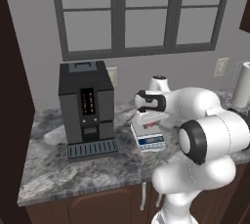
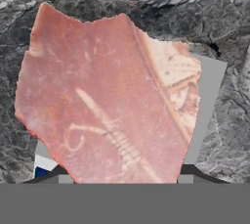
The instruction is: Take the steak from the fridge and place it on the digital scale on the counter by the fridge. Wait a few seconds for a reading, then move it to the plate on the dining counter.
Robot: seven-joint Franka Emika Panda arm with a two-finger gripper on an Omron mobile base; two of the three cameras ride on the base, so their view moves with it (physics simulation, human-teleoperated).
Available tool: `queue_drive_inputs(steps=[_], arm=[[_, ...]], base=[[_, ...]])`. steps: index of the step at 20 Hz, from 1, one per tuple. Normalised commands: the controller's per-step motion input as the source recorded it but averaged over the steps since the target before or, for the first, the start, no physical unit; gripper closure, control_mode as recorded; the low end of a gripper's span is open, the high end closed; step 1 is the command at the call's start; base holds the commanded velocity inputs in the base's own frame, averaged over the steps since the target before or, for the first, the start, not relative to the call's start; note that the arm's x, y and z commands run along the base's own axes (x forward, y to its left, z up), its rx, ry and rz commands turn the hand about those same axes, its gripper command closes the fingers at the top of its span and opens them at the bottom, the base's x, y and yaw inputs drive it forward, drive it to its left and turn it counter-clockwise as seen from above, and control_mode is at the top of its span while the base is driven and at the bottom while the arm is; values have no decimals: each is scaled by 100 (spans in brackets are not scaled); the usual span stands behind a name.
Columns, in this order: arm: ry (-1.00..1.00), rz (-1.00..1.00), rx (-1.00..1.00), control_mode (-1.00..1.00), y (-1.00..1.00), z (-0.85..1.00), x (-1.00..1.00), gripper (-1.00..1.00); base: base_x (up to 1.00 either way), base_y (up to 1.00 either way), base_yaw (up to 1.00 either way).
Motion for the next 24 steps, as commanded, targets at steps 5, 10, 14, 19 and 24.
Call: queue_drive_inputs(steps=[5,10,14,19,24], arm=[[0,2,0,-100,2,2,-42,100],[0,0,0,-100,4,-1,4,100],[0,0,0,-100,3,0,4,100],[0,0,0,-100,4,0,12,-100],[0,0,0,-100,0,0,10,-100]], base=[[0,0,0],[0,0,0],[0,0,0],[0,0,0],[0,0,0]])
